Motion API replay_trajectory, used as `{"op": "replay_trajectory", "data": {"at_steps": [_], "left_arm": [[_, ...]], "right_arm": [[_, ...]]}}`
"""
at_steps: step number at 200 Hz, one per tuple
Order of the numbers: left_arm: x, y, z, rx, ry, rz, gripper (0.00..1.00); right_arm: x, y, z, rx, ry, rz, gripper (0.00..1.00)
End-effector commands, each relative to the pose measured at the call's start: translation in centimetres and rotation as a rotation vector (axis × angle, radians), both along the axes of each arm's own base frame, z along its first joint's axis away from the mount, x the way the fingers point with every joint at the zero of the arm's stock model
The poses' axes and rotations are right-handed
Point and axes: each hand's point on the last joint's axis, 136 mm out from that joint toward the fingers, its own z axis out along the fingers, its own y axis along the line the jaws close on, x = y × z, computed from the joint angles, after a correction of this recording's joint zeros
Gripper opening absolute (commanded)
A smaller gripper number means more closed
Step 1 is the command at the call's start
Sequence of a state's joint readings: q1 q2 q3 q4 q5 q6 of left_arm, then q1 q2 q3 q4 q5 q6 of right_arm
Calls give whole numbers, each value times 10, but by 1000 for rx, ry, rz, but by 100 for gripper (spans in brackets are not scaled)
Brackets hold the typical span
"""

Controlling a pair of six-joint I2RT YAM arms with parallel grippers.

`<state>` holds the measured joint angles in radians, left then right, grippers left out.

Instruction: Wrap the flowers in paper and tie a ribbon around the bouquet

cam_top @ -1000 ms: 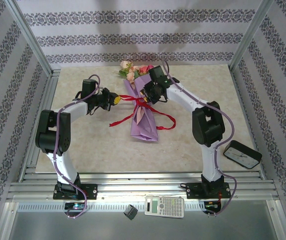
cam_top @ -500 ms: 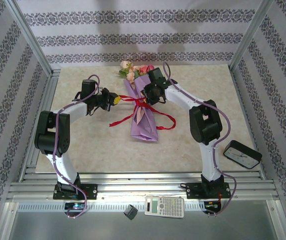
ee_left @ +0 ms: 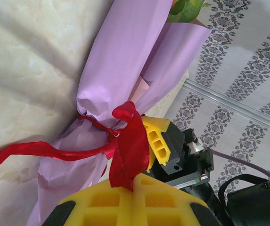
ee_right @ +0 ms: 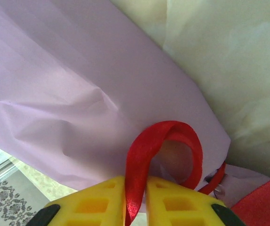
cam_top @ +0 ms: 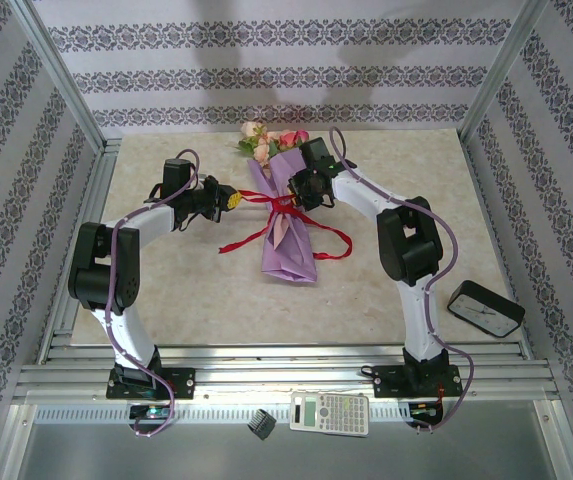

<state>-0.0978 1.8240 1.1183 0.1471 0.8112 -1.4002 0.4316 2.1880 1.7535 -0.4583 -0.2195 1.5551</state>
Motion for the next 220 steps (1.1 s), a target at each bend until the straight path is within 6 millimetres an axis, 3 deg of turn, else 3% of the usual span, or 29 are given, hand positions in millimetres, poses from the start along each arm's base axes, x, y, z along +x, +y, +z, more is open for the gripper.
{"op": "replay_trajectory", "data": {"at_steps": [1,44,103,188,220], "left_arm": [[0,-6,25,-29,-62,-18,0],[1,-9,24,-35,-60,-21,0],[1,-11,21,-38,-51,-23,0],[-14,-8,6,12,21,-25,0],[-28,0,-12,62,108,8,3]], "right_arm": [[10,-2,-6,-10,-5,-29,13],[10,-2,6,1,-30,-34,0],[1,7,42,66,-101,-17,0],[-43,19,33,134,-45,55,0],[-54,18,27,138,-33,56,0]]}}
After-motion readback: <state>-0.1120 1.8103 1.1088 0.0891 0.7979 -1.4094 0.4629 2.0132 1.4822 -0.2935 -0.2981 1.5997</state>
